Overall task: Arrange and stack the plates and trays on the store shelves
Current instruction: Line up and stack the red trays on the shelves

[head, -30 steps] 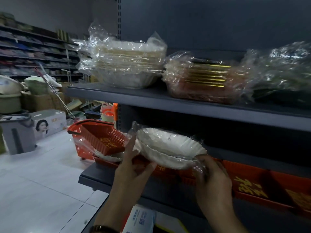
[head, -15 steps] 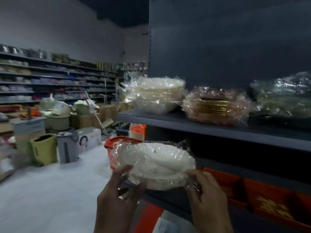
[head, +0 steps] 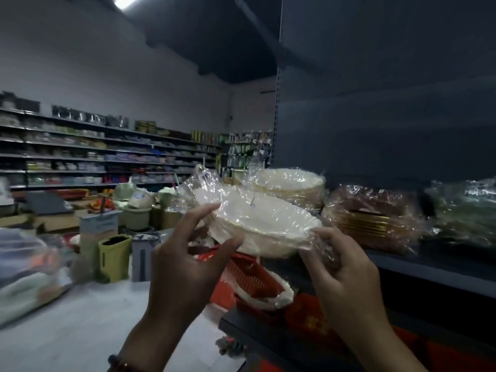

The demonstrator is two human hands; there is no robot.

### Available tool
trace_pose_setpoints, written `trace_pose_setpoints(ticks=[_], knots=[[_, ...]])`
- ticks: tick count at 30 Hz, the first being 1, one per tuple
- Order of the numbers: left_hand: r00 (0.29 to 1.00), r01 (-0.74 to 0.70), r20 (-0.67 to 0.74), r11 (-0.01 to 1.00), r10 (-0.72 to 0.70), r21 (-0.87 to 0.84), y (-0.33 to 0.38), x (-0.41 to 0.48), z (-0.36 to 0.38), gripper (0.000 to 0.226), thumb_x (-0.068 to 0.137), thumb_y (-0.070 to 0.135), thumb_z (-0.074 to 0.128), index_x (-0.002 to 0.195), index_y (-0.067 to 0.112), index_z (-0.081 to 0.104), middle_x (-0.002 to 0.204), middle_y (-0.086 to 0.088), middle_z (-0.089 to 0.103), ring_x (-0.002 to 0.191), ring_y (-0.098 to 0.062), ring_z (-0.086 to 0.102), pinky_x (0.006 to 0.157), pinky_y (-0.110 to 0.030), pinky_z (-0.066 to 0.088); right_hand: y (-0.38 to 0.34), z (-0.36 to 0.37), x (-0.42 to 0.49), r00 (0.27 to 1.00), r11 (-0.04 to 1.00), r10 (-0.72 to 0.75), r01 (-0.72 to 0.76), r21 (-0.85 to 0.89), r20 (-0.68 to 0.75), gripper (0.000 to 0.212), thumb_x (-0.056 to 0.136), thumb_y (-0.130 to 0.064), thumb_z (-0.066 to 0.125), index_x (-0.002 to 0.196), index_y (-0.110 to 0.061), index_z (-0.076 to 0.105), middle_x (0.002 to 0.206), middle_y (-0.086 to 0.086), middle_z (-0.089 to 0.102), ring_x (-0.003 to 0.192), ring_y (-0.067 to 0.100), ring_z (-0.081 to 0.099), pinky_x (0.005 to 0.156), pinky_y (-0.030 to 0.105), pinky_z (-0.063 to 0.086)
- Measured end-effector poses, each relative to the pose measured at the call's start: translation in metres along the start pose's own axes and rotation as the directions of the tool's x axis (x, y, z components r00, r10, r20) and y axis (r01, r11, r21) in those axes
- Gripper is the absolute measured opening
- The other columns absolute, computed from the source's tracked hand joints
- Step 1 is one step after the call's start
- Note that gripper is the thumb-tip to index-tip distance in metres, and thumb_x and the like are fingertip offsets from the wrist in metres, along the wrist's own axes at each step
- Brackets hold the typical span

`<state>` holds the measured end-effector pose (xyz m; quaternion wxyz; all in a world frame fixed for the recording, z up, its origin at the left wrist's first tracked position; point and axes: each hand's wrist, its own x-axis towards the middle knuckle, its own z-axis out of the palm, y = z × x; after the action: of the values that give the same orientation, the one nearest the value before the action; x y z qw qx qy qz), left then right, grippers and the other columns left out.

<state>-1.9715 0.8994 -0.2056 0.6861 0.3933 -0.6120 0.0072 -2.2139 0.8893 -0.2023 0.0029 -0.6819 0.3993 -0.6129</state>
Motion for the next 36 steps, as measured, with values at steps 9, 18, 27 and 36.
trace_pose_setpoints(ticks=[9,18,27,36], knots=[[0.999,0.017,0.042,0.975,-0.008,-0.223,-0.005,0.112,0.052,0.05,0.085,0.043,0.085,0.129,0.048,0.061,0.137,0.011,0.067,0.118,-0.01,0.071,0.091,-0.028,0.063,-0.022,-0.005,0.122,0.998,0.998,0.023,-0.026,-0.058,-0.053,0.049,0.082,-0.074,0.072,0.11,-0.033,0.069,0.1,-0.011,0.073,0.095,0.009,0.068,0.08,0.033,0.053],[0.972,0.132,0.213,0.979,-0.097,-0.156,-0.082,0.188,0.12,0.031,0.094,0.072,0.06,0.118,0.052,0.056,0.134,0.011,0.067,0.125,-0.017,0.066,0.103,-0.051,0.056,0.03,0.028,0.208,0.983,0.979,0.184,-0.186,-0.088,-0.021,0.035,0.079,-0.057,0.084,0.092,-0.027,0.071,0.092,-0.007,0.074,0.084,0.014,0.071,0.074,0.033,0.056],[0.936,0.202,0.308,0.977,-0.173,-0.066,-0.14,0.216,0.196,0.036,0.093,0.076,0.051,0.118,0.05,0.052,0.137,0.006,0.063,0.135,-0.02,0.054,0.113,-0.056,0.044,0.086,0.056,0.252,0.93,0.9,0.367,-0.355,-0.253,-0.003,0.028,0.089,-0.045,0.077,0.097,-0.02,0.068,0.097,-0.005,0.071,0.08,0.012,0.065,0.059,0.027,0.045],[0.896,0.102,0.382,0.942,-0.226,0.32,-0.175,0.214,0.211,0.061,0.096,0.073,0.032,0.147,0.046,0.053,0.151,0.008,0.06,0.159,-0.027,0.016,0.124,-0.062,0.02,0.126,0.075,0.27,0.875,0.692,0.457,-0.236,-0.682,0.161,0.047,0.087,-0.059,0.073,0.079,-0.014,0.063,0.098,0.009,0.073,0.102,0.032,0.068,0.082,0.035,0.051]])
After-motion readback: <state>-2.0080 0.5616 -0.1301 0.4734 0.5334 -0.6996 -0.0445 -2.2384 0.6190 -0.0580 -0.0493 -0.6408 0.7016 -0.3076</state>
